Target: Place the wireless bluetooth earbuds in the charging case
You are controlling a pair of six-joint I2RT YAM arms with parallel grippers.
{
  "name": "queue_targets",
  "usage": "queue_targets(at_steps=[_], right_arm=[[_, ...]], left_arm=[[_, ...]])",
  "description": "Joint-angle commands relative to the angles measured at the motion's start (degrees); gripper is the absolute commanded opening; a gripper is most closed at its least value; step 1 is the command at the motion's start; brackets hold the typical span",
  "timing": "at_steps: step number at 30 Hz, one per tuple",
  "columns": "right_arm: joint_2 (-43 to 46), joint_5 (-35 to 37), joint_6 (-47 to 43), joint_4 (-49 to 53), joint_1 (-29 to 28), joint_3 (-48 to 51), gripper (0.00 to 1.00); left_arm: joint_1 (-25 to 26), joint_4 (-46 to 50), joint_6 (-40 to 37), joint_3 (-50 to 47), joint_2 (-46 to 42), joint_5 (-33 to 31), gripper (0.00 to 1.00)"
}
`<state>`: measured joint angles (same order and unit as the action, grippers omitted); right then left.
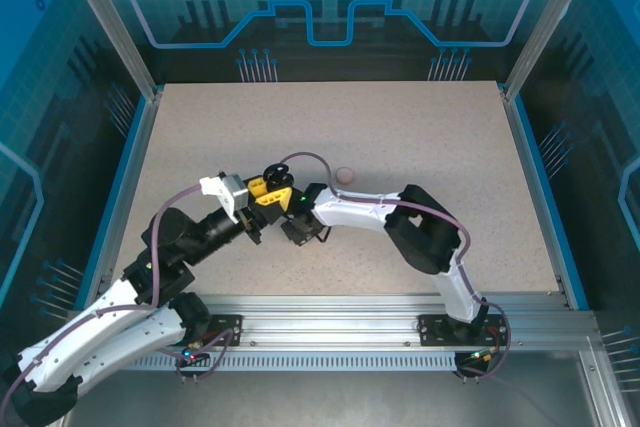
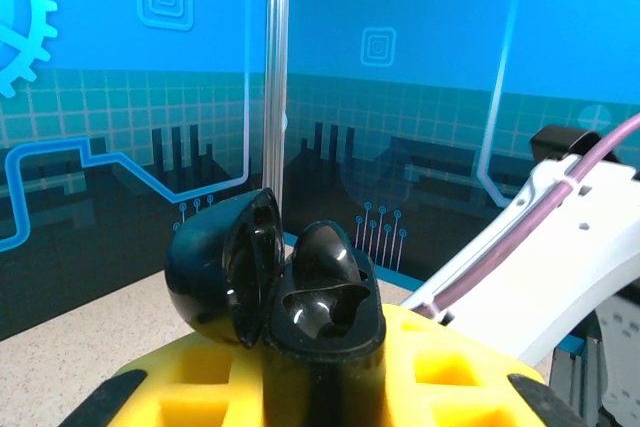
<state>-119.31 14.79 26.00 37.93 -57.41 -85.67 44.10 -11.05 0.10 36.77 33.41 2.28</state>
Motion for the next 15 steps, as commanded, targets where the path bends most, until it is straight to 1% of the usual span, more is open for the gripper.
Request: queue_targets(at_steps=[1, 6, 10, 15], right_arm=[[6.2, -0.08, 0.1, -3.47, 2.65, 6.2, 0.23], [16.42, -1.05, 0.13, -9.3, 6.72, 17.2, 0.22], [25.87, -1.1, -0.81, -13.54, 9.07, 23.74, 0.22], [40.71, -2.73, -1.82, -18.28, 12.75, 30.62, 0.22]], left_arm=[[0.2, -3.0, 1.48, -0.98, 1.77, -0.86, 0.01], [0.22, -6.4, 2.78, -2.08, 5.9, -0.53, 0.01], [0.23, -10.43, 3.61, -3.32, 9.65, -0.73, 0.01], [0.21, -13.92, 4.88, -3.7, 15.34, -0.86, 0.01]])
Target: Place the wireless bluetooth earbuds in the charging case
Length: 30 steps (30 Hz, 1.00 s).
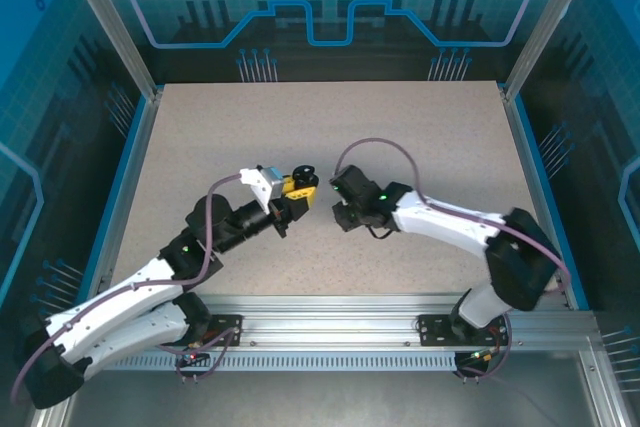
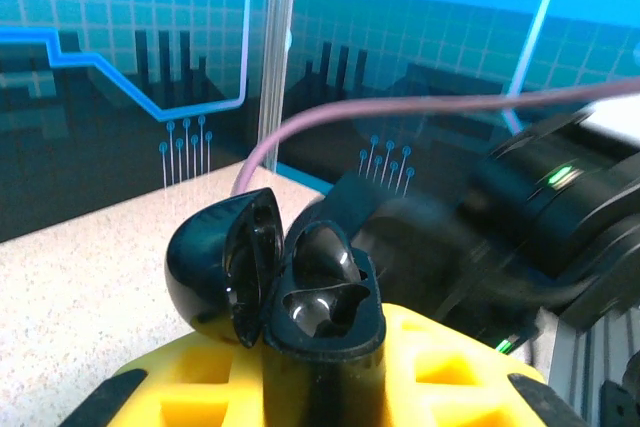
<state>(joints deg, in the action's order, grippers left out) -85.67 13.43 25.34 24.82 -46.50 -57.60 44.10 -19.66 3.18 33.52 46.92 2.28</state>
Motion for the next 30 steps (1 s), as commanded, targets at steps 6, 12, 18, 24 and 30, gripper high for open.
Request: queue_targets(at_steps=[6, 12, 18, 24, 30], right_arm=[[24.65, -3.86, -4.87, -9.02, 4.33, 6.25, 0.22], [34.19, -10.39, -9.03, -13.56, 4.65, 5.95, 0.22], [34.98, -15.0, -12.13, -15.57, 3.39, 4.27, 0.21], [32.25, -15.37, -14.12, -16.75, 0.84, 2.99, 0.21], [30.58, -15.36, -14.9, -18.31, 0.11, 1.48, 0.21]], left_arm=[[0.26, -9.59, 3.7, -0.08, 9.24, 0.34, 0.01], [0.3, -18.04, 5.86, 0.01, 17.03, 6.53, 0.0], [0.29, -25.01, 5.81, 0.07, 22.03, 11.54, 0.0], [0.34, -28.22, 4.47, -0.38, 24.16, 14.14, 0.0], [0.34, -28.52, 4.24, -0.38, 24.8, 14.53, 0.0]])
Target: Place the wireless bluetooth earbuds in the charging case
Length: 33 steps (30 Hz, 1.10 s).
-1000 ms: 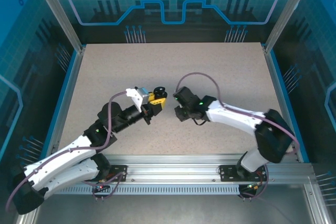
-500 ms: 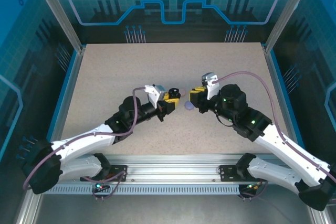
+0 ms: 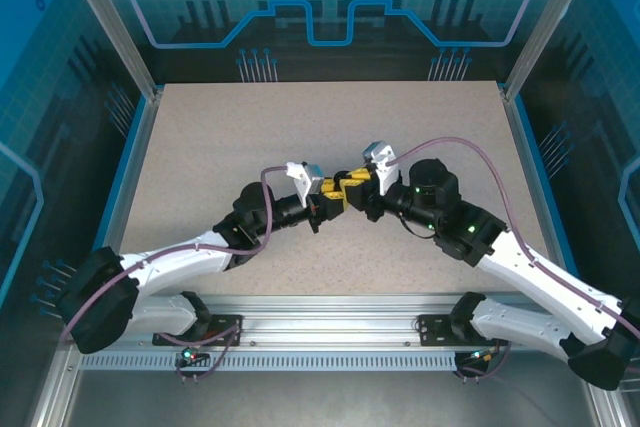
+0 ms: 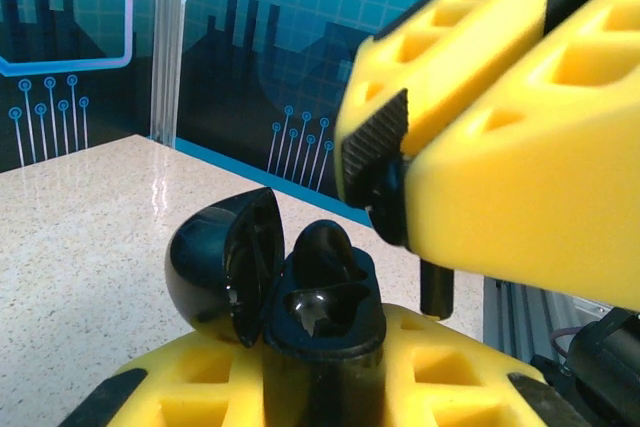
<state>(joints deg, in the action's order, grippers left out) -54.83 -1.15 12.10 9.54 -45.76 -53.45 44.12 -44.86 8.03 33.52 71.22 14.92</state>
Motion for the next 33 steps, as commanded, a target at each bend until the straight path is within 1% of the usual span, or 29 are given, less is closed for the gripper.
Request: queue_targets(at_steps=[1, 11, 20, 33], right_arm=[[-0.49, -0.74, -1.72, -3.12, -0.56, -2.92, 0.21], [-1.94, 1.09, -2.69, -3.76, -0.73, -3.41, 0.22], [-2.05, 3.01, -3.3, -4.0, -0.82, -1.67, 0.21], [-1.86, 3.7, -3.52, -3.05, -0.82, 0.63, 0.22]], left_arm=[[0.29, -3.43, -0.6, -0.38, 0.43, 1.87, 0.0], [0.28, -3.52, -0.19, -0.43, -0.01, 2.48, 0.0], [0.27, -4.36, 1.27, -0.47, -0.49, 2.68, 0.0], [0.31, -4.29, 1.81, -0.2, -0.91, 2.4, 0.0]])
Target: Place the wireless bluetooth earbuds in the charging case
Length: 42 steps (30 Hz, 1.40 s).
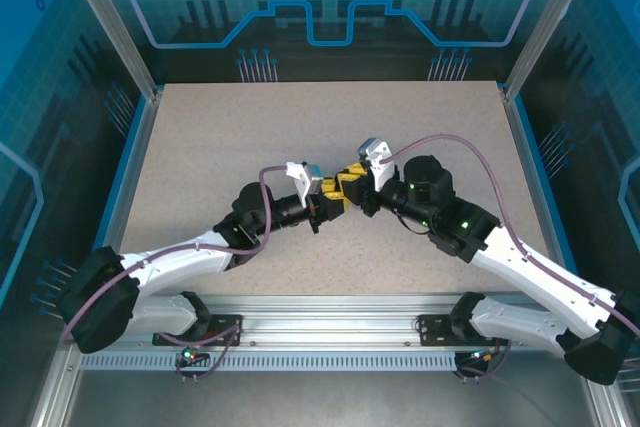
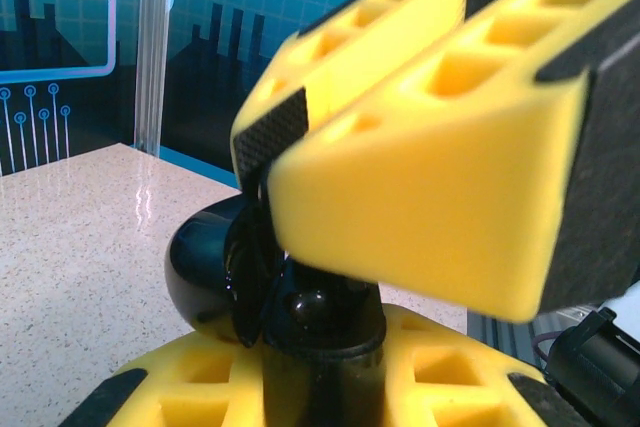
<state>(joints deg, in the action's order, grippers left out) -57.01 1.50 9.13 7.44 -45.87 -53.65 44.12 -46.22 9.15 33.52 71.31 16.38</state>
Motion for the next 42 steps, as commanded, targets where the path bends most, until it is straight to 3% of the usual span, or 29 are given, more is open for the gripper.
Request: queue_targets(at_steps=[1, 10, 21, 31, 42], right_arm=[[0.32, 1.01, -0.6, -0.85, -0.72, 0.98, 0.22], [0.5, -0.12, 0.8, -0.58, -0.63, 1.53, 0.23], [0.68, -3.77, 3.17, -0.77, 0.98, -0.51, 0.35], [1.06, -4.07, 4.48, 0.35, 2.0, -1.57, 0.38], [3.92, -4.14, 5.38, 6.17, 3.05, -6.24, 0.53]], left_arm=[[0.31, -2.87, 0.78, -0.15, -0.95, 0.93, 0.01], [0.27, -2.72, 0.7, -0.29, -1.0, 0.59, 0.01], [0.28, -3.67, 0.74, -0.81, -0.03, 0.59, 0.01], [0.31, -4.04, 0.55, -1.06, 0.28, 0.54, 0.0], [0.27, -4.92, -3.42, -2.16, 1.4, 0.53, 0.0]])
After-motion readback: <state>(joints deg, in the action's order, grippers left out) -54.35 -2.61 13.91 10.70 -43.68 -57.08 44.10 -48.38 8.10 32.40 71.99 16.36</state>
